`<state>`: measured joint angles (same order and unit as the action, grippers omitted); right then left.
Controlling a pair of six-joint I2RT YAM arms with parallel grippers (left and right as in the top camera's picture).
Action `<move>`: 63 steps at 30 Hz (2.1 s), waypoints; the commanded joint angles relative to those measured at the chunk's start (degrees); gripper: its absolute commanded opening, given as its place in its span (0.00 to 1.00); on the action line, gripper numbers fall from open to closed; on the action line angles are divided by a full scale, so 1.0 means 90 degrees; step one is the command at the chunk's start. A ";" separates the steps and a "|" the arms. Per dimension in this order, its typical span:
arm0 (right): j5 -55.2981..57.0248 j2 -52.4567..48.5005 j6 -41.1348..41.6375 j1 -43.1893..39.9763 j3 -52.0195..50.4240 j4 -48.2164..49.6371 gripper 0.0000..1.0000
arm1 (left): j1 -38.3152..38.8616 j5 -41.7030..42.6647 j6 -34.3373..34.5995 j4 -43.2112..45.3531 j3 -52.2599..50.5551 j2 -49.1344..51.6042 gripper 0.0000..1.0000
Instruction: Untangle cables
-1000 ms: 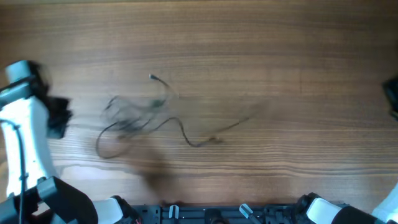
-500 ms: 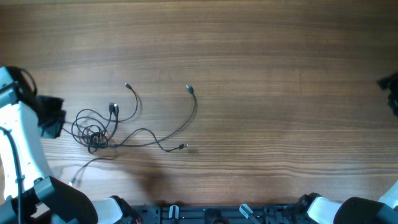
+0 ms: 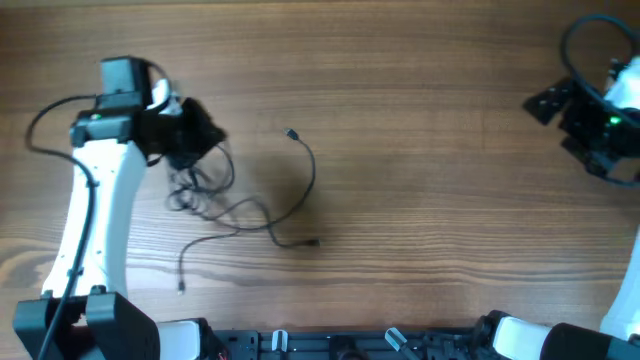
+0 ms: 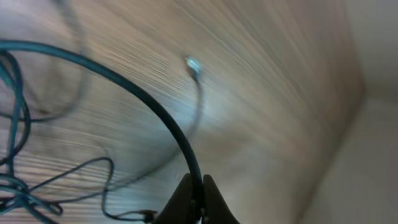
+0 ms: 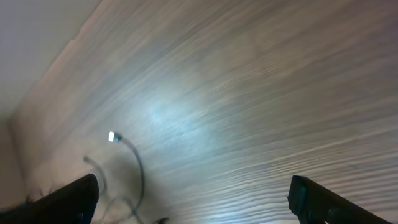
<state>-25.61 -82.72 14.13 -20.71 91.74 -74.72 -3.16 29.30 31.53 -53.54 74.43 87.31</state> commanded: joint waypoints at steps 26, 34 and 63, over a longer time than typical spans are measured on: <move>-0.0163 -0.0668 -0.0046 0.3473 -0.0794 0.0282 1.00 | 0.1518 0.0474 0.1911 0.0211 0.2113 -0.2545 0.04; -0.0143 -0.0670 0.0277 0.3869 -0.0794 0.0461 1.00 | 0.1518 0.0471 0.1933 -0.0194 0.2113 -0.2203 0.04; -0.1120 -0.0668 -0.0549 0.4663 -0.0794 0.0950 1.00 | 0.1518 0.1362 0.5542 0.1768 0.2113 -0.2382 0.05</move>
<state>-33.08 -88.07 10.98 18.76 84.88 -67.37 10.50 37.98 76.77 -39.24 93.06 66.37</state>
